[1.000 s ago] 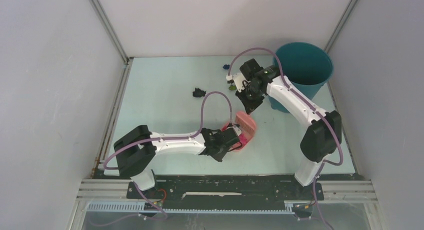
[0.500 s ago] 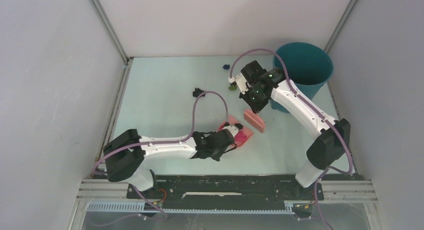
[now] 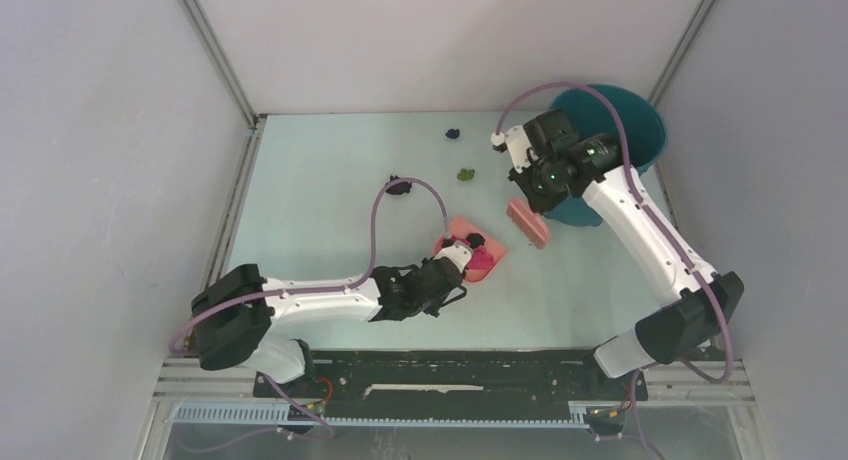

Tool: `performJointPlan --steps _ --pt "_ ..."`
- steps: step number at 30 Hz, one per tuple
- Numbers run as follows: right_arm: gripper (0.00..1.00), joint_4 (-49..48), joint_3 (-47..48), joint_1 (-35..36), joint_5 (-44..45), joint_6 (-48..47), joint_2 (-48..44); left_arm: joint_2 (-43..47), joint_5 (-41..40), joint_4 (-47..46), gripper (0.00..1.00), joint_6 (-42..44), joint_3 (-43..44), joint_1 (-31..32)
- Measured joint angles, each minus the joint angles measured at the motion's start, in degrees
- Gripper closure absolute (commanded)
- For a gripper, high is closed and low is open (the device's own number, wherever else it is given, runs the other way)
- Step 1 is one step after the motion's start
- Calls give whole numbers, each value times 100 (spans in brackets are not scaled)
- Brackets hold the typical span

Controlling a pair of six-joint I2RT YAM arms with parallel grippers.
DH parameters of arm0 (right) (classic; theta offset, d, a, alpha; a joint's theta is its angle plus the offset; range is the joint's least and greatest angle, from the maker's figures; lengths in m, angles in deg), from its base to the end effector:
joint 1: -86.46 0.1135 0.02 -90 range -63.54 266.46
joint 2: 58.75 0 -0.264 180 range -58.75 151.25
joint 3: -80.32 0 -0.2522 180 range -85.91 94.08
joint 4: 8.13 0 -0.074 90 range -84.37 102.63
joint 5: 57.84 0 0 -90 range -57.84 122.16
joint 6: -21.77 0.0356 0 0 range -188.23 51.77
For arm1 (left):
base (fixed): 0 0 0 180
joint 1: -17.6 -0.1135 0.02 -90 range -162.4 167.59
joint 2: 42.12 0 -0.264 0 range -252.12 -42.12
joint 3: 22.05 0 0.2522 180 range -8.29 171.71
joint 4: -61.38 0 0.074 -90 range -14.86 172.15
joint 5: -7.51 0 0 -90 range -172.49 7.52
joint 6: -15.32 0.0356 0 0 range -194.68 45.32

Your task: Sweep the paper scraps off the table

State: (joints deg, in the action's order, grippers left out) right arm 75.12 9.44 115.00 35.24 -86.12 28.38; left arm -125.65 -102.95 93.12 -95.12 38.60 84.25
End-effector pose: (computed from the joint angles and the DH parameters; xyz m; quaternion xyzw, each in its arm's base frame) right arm 0.2586 0.1385 0.3756 -0.3756 0.8926 -0.0029 0.2494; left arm 0.1243 -0.2565 0.1902 0.3183 0.8835 -0.0834 0.3333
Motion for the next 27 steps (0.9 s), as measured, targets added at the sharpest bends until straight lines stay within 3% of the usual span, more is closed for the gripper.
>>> performJointPlan --steps 11,18,27 --pt "100 -74 -1443 -962 -879 -22 -1414 -4 -131 498 100 0 599 -87" --pt "100 -114 -2258 -1438 -1095 -24 -2297 -227 -199 1117 100 61 1797 -302" --pt "100 -122 -3259 -1757 -1386 -76 -2756 -896 -507 2070 100 498 3797 -833"
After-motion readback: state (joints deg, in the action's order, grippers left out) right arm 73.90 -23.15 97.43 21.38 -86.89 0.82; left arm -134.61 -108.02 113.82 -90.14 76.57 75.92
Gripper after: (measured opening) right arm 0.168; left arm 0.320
